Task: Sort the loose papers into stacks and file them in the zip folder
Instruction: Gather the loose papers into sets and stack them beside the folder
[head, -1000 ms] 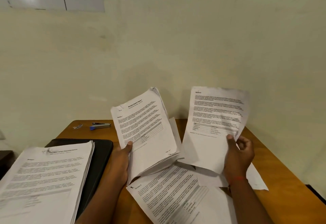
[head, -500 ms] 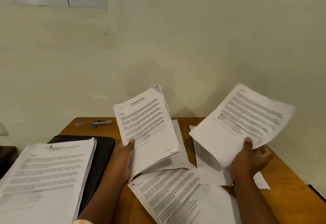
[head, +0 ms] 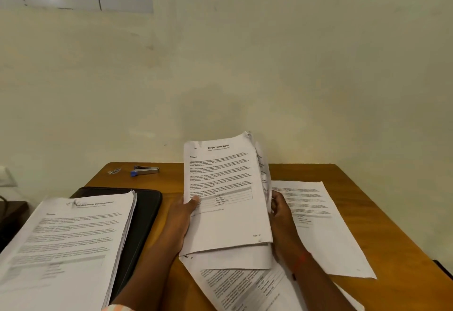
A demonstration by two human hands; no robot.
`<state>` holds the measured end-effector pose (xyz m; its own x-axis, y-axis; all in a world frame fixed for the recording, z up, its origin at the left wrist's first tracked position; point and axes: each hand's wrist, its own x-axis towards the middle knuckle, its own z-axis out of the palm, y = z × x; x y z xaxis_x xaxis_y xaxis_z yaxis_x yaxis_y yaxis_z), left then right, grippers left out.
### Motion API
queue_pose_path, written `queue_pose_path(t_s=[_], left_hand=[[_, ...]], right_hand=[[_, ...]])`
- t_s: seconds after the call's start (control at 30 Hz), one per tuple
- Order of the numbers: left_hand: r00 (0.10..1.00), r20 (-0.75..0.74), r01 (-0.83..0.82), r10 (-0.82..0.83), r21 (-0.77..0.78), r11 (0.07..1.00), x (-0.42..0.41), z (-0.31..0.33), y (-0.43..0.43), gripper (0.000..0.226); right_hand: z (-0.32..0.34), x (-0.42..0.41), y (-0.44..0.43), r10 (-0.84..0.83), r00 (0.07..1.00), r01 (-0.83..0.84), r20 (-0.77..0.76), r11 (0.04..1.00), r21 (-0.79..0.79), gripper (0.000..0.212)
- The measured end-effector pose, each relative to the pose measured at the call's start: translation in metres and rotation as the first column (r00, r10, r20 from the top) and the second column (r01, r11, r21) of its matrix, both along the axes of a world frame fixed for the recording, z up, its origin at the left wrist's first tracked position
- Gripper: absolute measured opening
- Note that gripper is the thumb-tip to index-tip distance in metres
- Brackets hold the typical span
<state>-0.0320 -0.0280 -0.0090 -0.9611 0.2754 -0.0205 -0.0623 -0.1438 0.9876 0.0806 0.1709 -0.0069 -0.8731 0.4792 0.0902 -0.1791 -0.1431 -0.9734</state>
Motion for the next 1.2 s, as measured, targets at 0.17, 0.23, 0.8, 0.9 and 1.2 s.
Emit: queue_pose_path(t_s=[0.17, 0.23, 0.8, 0.9, 1.2], left_hand=[[0.993, 0.085, 0.080, -0.077, -0.030, 0.996, 0.001, 0.002, -0.003, 0.021], [0.988, 0.061, 0.144, -0.140, -0.059, 0.988, 0.002, 0.005, -0.003, 0.027], [0.864, -0.453, -0.187, 0.219, 0.115, 0.976, 0.038, 0.031, 0.018, 0.020], [0.855, -0.476, -0.163, 0.206, 0.130, 0.978, 0.042, 0.030, 0.022, 0.014], [0.945, -0.292, -0.111, 0.145, 0.132, 0.985, 0.037, 0.009, 0.024, 0.016]], right_hand=[[-0.001, 0.001, 0.008, 0.073, 0.997, -0.071, 0.015, 0.993, -0.097, 0.043], [-0.002, 0.001, 0.010, 0.095, 0.995, -0.091, 0.025, 0.989, -0.119, 0.038], [0.005, 0.007, 0.010, -0.243, 0.946, 0.297, -0.213, 0.914, 0.275, 0.016], [0.006, 0.008, 0.007, -0.201, 0.950, 0.261, -0.239, 0.932, 0.252, 0.023], [0.001, 0.006, 0.004, -0.142, 0.975, 0.182, -0.172, 0.951, 0.249, 0.029]])
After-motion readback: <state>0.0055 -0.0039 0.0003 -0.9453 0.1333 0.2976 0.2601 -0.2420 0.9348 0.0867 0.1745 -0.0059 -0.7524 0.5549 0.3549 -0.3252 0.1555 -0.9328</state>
